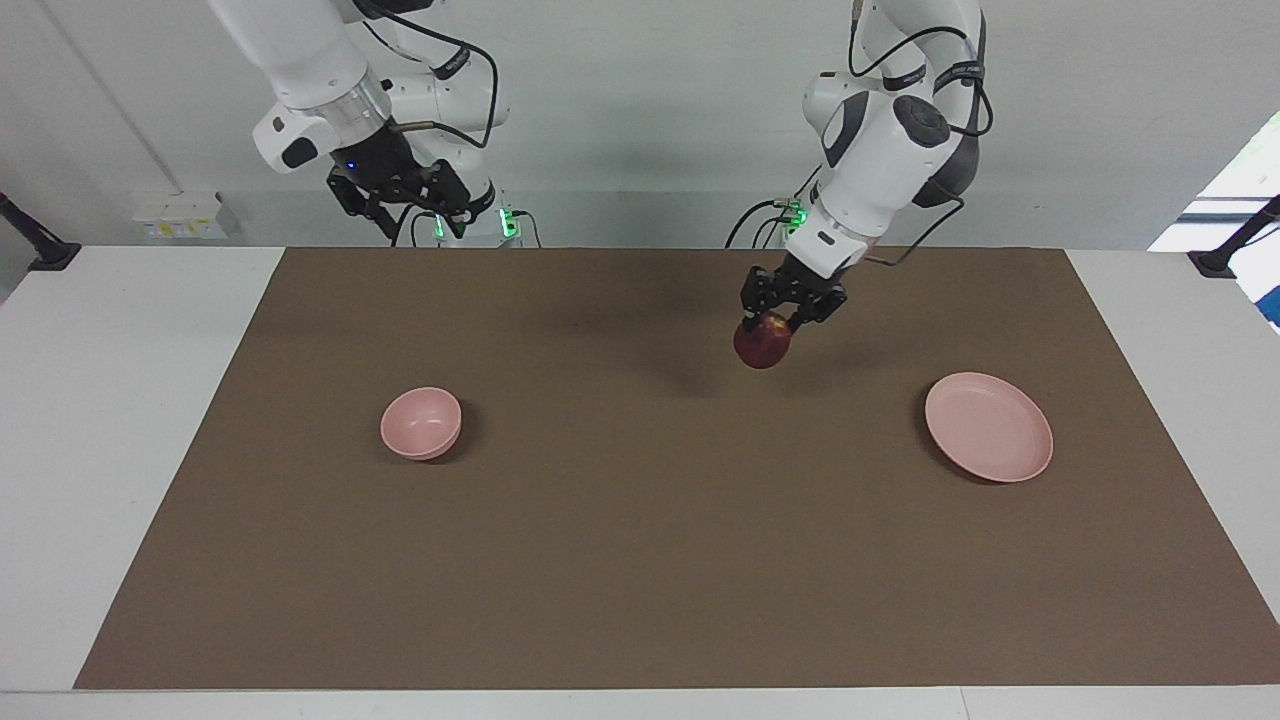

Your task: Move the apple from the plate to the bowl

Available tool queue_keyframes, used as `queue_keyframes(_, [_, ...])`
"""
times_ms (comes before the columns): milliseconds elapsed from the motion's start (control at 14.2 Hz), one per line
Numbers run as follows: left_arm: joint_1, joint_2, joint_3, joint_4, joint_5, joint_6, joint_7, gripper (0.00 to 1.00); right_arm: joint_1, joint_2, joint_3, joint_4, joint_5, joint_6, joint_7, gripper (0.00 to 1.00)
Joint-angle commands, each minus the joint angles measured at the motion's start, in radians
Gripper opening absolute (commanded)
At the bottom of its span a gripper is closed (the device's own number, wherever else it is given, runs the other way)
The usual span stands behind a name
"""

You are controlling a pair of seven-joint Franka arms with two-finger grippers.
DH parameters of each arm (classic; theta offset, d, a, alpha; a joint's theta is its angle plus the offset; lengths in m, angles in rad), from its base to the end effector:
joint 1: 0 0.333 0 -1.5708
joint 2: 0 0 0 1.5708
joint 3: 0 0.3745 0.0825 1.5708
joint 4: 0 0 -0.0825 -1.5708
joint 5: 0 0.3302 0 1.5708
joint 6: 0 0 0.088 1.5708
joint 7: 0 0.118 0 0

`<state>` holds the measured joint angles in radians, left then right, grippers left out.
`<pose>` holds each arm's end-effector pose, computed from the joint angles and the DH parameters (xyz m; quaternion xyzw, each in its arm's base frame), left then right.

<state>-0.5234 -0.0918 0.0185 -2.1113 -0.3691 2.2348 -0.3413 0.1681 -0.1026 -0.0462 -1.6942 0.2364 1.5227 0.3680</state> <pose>0.4253 -0.2506 0.5505 0.9819 0.0168 0.0319 0.1862 0.4486 0.0823 0.6693 -0.9849 0.1200 0.0624 0.1084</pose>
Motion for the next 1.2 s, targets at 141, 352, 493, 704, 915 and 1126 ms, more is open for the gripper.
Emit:
queue_keyframes(141, [-0.154, 0.0, 0.018, 0.007, -0.134, 0.167, -0.128, 0.0, -0.024, 0.024, -0.001, -0.058, 0.191, 0.07, 0.233, 1.0])
queue_keyframes(352, [-0.214, 0.006, -0.005, 0.008, -0.177, 0.316, -0.232, 0.0, -0.062, 0.049, -0.001, -0.087, 0.318, 0.105, 0.322, 1.0])
queue_keyframes(493, [-0.222, 0.009, -0.029, 0.01, -0.177, 0.365, -0.294, 0.0, -0.091, 0.064, -0.001, -0.105, 0.426, 0.123, 0.37, 1.0])
queue_keyframes(704, [-0.23, 0.014, -0.061, 0.028, -0.178, 0.41, -0.358, 0.0, -0.113, 0.098, -0.001, -0.108, 0.535, 0.126, 0.391, 1.0])
queue_keyframes(915, [-0.237, 0.035, -0.077, 0.062, -0.177, 0.506, -0.442, 0.0, -0.11, 0.127, -0.001, -0.117, 0.628, 0.126, 0.393, 1.0])
queue_keyframes(1126, [-0.242, 0.064, -0.077, 0.103, -0.177, 0.574, -0.519, 0.0, -0.075, 0.132, 0.0, -0.163, 0.684, 0.165, 0.393, 1.0])
